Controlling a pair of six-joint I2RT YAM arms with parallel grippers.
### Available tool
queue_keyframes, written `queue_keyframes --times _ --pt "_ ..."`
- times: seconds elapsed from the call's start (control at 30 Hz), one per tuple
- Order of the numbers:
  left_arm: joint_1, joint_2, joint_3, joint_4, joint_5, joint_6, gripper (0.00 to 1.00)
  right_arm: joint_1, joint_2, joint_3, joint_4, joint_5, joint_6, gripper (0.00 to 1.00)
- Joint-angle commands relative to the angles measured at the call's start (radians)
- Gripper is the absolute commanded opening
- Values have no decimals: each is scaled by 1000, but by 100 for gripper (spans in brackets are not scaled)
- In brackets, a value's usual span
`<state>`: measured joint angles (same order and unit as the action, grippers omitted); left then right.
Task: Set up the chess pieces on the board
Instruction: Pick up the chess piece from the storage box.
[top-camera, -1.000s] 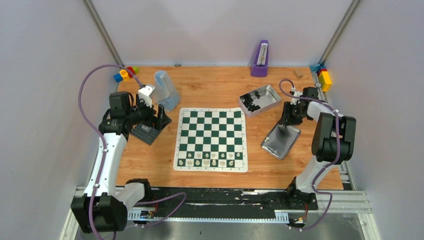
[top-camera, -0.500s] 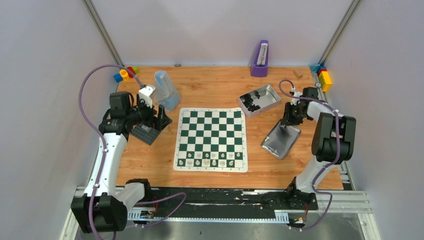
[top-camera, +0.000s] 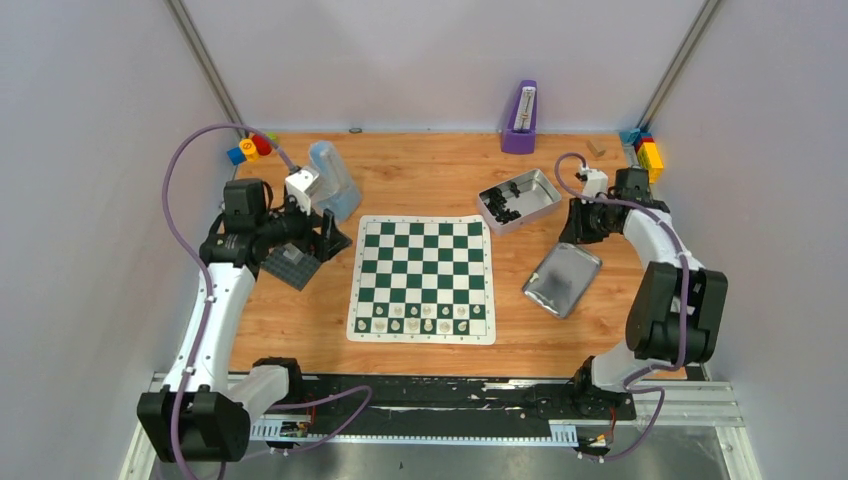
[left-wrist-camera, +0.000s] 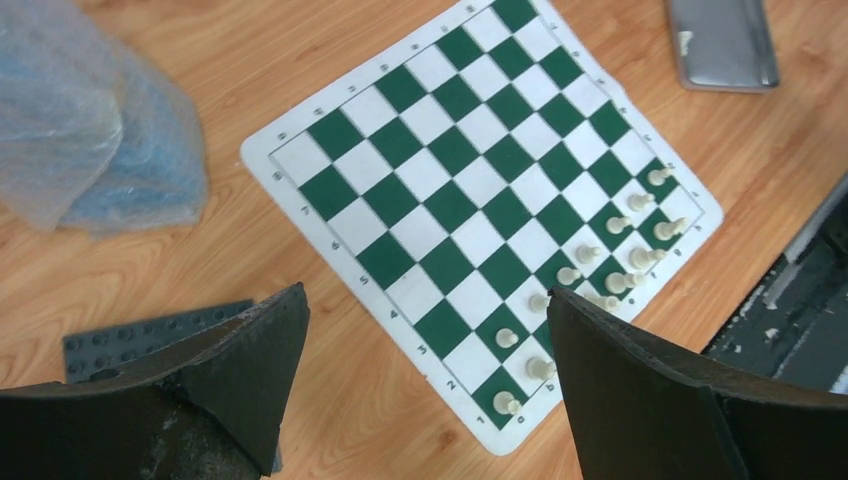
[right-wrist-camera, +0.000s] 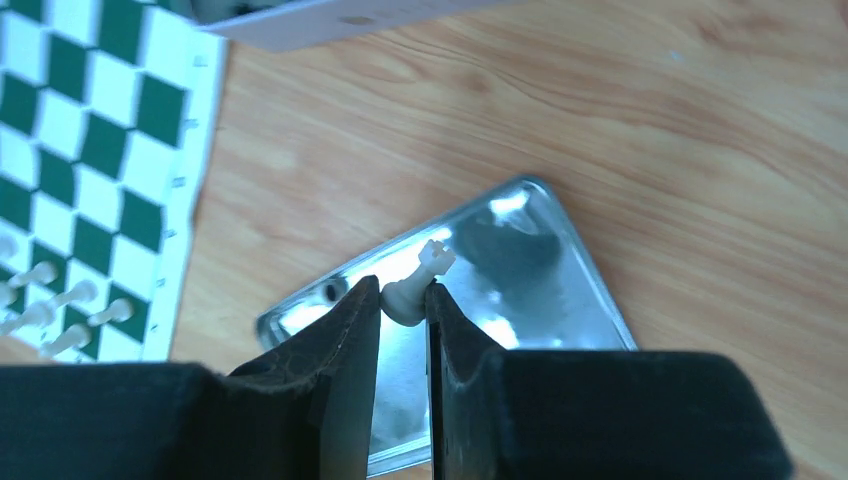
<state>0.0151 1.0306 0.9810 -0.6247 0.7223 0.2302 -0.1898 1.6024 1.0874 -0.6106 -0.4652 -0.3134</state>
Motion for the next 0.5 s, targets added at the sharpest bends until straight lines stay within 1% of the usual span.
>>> queue_keyframes --times 0.0,0.1,0.23,0.37,0.47 --pt "-60 29 66 0 129 9 95 89 -151 3 -87 -238 -149 9" --pt "-139 77 116 -30 159 19 94 218 -228 12 -100 -307 -182 9" --pt "-229 168 203 -66 220 18 93 404 -284 49 -77 -345 -202 9" --pt "-278 288 301 -95 301 -24 88 530 -257 136 -61 -389 -195 10" --pt "-303 374 383 -111 370 -92 84 612 -215 209 -59 -403 -189 9"
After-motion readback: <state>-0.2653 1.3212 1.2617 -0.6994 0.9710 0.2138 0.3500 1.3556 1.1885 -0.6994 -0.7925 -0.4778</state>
